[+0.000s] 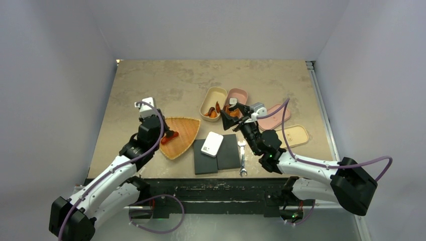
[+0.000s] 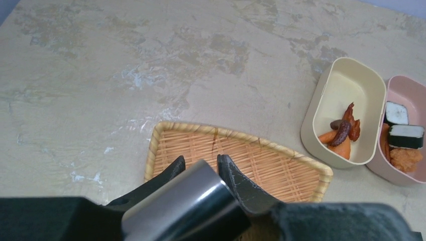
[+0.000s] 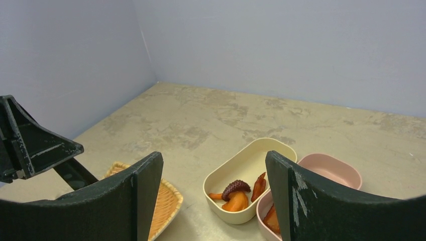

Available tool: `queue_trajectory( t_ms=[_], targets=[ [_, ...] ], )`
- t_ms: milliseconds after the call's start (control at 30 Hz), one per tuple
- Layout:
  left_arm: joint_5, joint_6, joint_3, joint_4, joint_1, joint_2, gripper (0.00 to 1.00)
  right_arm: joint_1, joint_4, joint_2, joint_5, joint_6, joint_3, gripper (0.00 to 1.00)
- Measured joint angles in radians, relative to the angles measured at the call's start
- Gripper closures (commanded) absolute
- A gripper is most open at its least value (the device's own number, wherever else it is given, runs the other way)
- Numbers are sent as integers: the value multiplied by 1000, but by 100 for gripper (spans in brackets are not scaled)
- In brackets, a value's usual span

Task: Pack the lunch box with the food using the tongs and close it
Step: Pick up the fake food from the plate.

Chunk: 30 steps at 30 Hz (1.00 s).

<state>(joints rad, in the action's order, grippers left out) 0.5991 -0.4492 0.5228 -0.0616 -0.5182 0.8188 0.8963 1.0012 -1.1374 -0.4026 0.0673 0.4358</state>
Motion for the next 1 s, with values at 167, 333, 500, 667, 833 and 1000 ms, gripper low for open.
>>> queue_trajectory(
  t_ms=[167,333,500,667,833,1000],
  targets=[
    [-2,-27,14,-76,0,0,73,0,-1,0,0,0,0,22],
    [-7,-48,15,-113,0,2,69,0,-7,0,0,0,0,22],
    [-8,-49,15,-119,0,15,66,0,-8,0,0,1,0,22],
    [-13,-48,-2,-81,0,43,64,0,-8,0,0,1,-1,22],
    [-19,-44,-37,-8,0,49,64,0,-10,2,-4,1,-3,22],
    [-21,-29,-56,26,0,47,100,0,-10,2,-7,1,-3,22]
  ],
)
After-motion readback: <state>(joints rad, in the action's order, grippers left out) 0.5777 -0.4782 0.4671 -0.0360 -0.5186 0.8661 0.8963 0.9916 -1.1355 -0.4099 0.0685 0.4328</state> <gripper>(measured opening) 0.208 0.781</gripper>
